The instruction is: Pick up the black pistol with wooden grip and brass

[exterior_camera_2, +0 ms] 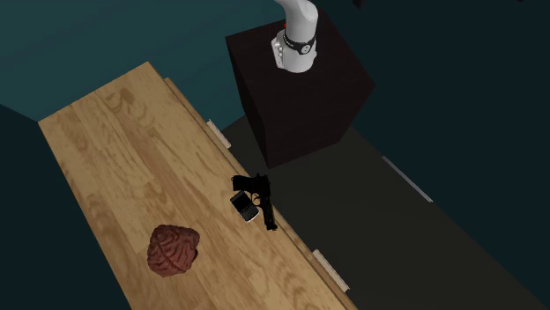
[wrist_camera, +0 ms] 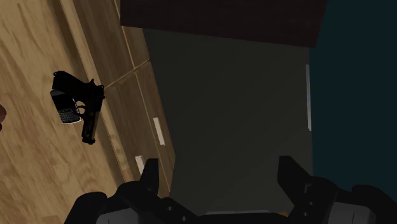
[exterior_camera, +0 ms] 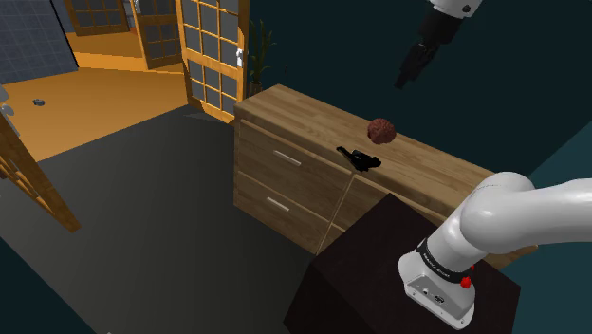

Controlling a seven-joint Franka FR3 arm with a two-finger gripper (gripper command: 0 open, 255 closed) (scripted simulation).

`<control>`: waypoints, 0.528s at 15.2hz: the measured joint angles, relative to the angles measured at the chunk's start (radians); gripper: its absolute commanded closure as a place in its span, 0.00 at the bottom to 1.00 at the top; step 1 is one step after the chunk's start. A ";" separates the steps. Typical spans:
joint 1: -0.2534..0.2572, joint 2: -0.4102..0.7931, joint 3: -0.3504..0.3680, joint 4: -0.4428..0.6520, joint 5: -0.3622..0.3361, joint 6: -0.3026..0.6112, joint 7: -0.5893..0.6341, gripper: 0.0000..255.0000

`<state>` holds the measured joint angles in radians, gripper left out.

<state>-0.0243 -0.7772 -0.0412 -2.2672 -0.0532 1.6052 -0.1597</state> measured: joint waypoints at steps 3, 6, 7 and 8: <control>-0.003 0.008 -0.012 -0.030 -0.011 0.033 -0.015 0.00; -0.012 0.051 -0.048 -0.069 -0.038 0.106 -0.057 0.00; -0.015 0.062 -0.060 -0.092 -0.047 0.138 -0.070 0.00; -0.017 0.079 -0.068 -0.101 -0.054 0.160 -0.080 0.00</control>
<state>-0.0410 -0.6979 -0.1094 -2.3678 -0.1070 1.7650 -0.2394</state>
